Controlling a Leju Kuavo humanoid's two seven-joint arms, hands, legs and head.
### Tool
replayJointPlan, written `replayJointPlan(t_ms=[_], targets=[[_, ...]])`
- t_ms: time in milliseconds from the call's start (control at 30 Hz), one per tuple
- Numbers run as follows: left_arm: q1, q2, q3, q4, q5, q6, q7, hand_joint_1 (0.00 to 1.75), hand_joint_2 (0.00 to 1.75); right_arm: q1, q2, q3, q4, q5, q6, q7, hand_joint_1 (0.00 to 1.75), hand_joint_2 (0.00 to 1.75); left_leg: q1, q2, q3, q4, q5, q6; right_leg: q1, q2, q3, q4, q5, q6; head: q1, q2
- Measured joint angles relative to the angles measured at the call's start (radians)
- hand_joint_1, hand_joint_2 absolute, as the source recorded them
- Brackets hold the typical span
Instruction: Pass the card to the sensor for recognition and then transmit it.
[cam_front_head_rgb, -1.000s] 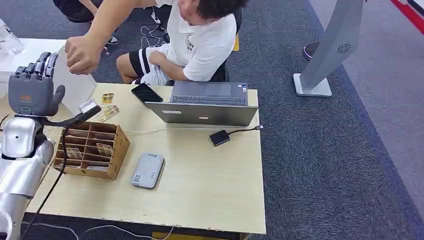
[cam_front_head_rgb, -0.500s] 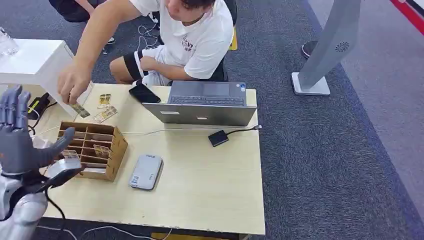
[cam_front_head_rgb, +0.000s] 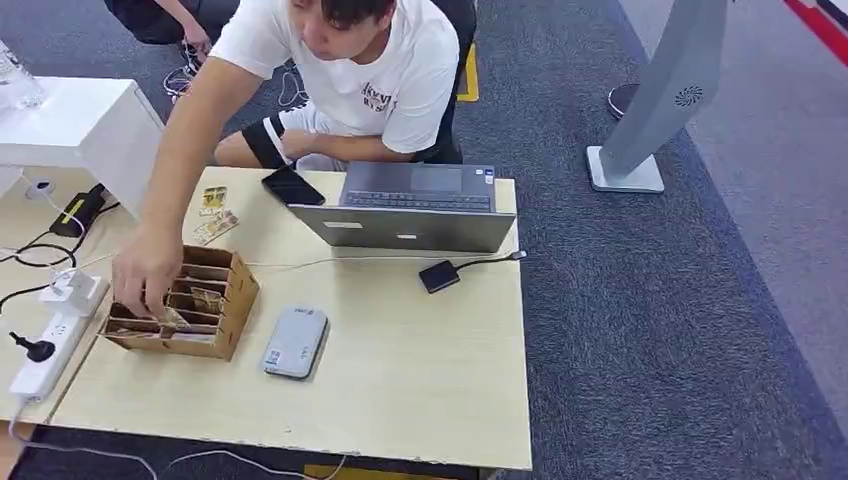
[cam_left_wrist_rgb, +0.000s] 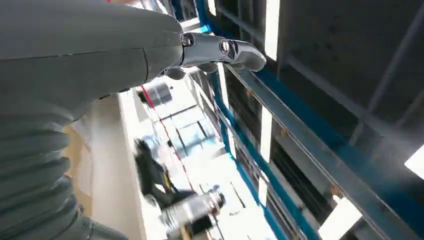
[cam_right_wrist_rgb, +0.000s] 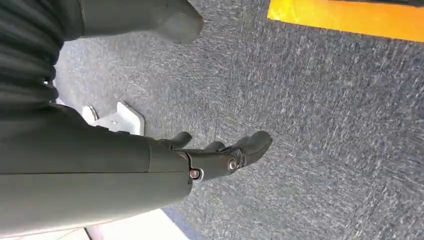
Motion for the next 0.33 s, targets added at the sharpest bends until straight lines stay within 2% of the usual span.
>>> replayJointPlan(t_ms=[67, 133, 167, 267, 333], targets=[[-0.036, -0.021, 0.084, 0.071, 0.016, 0.064, 0.053, 0.00, 1.75, -0.001, 0.002, -0.004, 0.000, -0.002, -0.005, -0.010, 0.00, 1.75, 0.000, -0.001, 0.000, 0.000, 0.000, 0.000, 0.000, -0.001, 0.001, 0.000, 0.000, 0.000, 0.000, 0.000], [-0.067, -0.035, 0.180, 0.194, 0.072, 0.154, 0.093, 0.00, 1.75, -0.001, 0.005, -0.009, 0.000, -0.004, -0.009, -0.010, 0.00, 1.75, -0.001, 0.000, 0.002, 0.000, 0.000, 0.000, 0.000, 0.000, 0.001, 0.000, 0.000, 0.000, -0.001, 0.000], [-0.077, -0.037, 0.203, 0.243, 0.099, 0.184, 0.100, 0.00, 1.75, 0.001, 0.006, -0.010, 0.000, -0.004, -0.009, -0.010, 0.00, 1.75, -0.001, 0.000, 0.002, 0.000, 0.000, 0.000, 0.000, 0.000, 0.001, 0.000, 0.000, 0.000, -0.003, 0.000], [-0.094, -0.062, 0.283, 0.497, 0.293, 0.364, 0.149, 0.00, 1.75, 0.003, 0.006, -0.015, 0.000, 0.011, -0.011, 0.004, 0.00, 1.75, -0.002, -0.001, 0.002, 0.000, 0.000, 0.000, -0.001, -0.001, 0.001, 0.000, -0.001, 0.001, -0.002, 0.000], [-0.096, -0.082, 0.307, 0.628, 0.336, 0.413, 0.152, 0.00, 1.75, 0.003, 0.006, -0.015, 0.000, 0.013, -0.009, 0.011, 0.00, 1.75, -0.001, -0.001, 0.001, 0.000, 0.000, 0.000, -0.001, -0.002, 0.002, 0.000, -0.001, 0.001, -0.003, 0.000]])
